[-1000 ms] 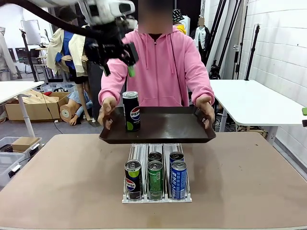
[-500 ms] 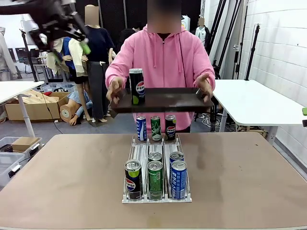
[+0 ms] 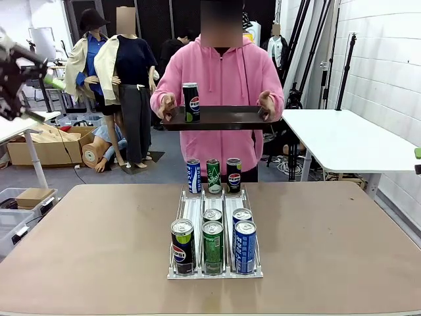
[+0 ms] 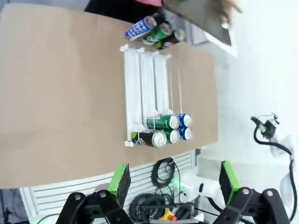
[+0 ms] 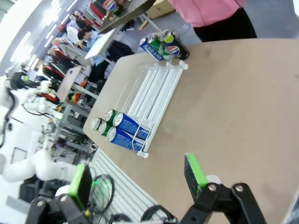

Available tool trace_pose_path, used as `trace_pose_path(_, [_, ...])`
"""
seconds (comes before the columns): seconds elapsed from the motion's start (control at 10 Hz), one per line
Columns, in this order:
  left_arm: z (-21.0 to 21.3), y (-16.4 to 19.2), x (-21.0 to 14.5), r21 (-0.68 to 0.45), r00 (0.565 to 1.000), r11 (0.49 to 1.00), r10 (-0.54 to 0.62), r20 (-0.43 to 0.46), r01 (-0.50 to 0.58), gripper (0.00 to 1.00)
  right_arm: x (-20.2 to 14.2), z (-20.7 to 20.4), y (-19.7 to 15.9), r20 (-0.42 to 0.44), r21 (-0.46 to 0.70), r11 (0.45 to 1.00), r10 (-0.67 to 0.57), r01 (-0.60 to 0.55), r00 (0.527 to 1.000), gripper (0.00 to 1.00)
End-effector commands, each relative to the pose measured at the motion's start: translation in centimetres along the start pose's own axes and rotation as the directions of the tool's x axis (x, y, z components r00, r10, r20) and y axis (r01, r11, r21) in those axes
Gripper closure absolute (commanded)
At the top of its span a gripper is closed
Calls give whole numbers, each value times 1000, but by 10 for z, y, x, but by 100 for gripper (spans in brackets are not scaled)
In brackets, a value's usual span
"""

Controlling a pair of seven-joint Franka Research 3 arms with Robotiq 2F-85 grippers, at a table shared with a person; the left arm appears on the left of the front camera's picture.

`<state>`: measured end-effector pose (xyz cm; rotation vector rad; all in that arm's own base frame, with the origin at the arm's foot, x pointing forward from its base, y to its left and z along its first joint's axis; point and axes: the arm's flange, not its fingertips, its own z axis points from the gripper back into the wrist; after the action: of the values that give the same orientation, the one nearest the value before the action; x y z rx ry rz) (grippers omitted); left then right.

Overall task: Retrieve and hand over the desired beverage to the person.
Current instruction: Pick up another can of the same type that the person held from the Automatic Can Dispenser.

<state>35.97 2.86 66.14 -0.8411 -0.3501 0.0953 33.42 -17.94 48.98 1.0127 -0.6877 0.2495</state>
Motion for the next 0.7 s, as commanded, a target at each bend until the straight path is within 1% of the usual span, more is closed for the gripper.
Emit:
trace_pose_path(0.0, [-2,48,0,-115,998,993,-39,-44,33,0,1,0,0,8,14,1000,8,-8,1000,0])
trace_pose_path(0.2, [5,89,-1,-158,999,987,16,-49,-23,0,1,0,0,8,14,1000,8,-8,1000,0])
trace_pose_path(0.4, [6,129,5,-211,994,974,71,-85,-87,0,1,0,0,8,14,1000,8,-8,1000,0])
trace_pose_path(0.5, [4,136,5,-233,992,966,91,-84,-109,0,1,0,0,8,14,1000,8,-8,1000,0])
trace_pose_path(0.6, [3,126,3,-233,991,966,92,-102,-113,0,1,0,0,8,14,1000,8,-8,1000,0])
